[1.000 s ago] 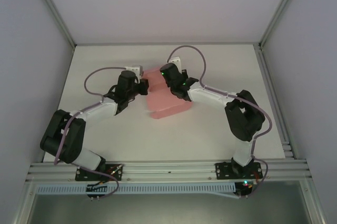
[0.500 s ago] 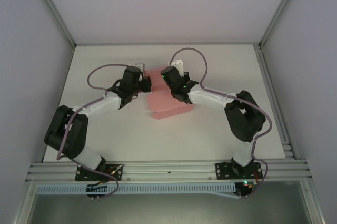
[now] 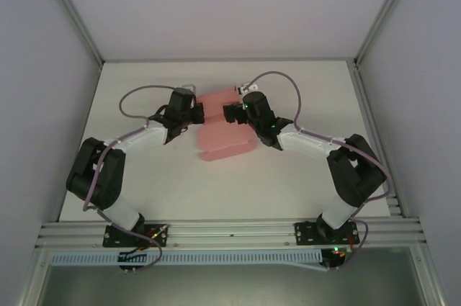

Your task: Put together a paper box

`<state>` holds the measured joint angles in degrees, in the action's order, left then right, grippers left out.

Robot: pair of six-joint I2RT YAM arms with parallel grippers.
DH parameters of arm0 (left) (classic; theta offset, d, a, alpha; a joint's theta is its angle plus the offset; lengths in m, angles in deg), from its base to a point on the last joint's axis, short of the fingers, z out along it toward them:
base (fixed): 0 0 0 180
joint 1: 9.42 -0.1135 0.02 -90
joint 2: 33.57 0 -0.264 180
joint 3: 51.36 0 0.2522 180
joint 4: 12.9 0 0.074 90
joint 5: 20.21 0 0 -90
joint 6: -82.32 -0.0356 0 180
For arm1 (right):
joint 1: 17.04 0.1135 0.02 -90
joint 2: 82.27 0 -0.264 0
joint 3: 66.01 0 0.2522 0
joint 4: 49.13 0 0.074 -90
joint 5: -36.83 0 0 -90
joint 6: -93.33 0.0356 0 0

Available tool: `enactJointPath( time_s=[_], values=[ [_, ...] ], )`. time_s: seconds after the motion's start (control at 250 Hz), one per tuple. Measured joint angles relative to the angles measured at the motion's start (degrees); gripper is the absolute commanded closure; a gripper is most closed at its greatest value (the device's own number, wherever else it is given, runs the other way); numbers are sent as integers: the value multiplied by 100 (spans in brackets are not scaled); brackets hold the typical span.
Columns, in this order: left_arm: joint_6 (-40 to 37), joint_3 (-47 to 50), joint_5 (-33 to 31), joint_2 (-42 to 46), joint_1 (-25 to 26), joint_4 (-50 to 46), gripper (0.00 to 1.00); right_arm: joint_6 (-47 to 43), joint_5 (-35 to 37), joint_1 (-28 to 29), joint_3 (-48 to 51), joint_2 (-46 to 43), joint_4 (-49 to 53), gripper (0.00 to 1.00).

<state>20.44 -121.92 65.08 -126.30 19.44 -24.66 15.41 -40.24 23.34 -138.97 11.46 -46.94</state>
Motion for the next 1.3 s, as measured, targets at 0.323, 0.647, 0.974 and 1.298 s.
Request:
enactJointPath(
  time_s=[0.323,0.647,0.974,1.298],
  values=[
    [-1810,-935,1023,-136,-234,-1255,100,667,33,-173,44,-1215,1261,0],
    [-4645,-1956,1058,-680,350,-3591,100,1506,-131,-1403,852,-2583,2479,0],
    [-5128,-3067,-599,-2186,1344,-4122,100,1556,-264,-1587,1235,-3106,2898,0],
    [-5652,-2463,-1860,-2315,1963,-2645,100,1539,-243,-1687,1449,-3414,2946,0]
  ],
)
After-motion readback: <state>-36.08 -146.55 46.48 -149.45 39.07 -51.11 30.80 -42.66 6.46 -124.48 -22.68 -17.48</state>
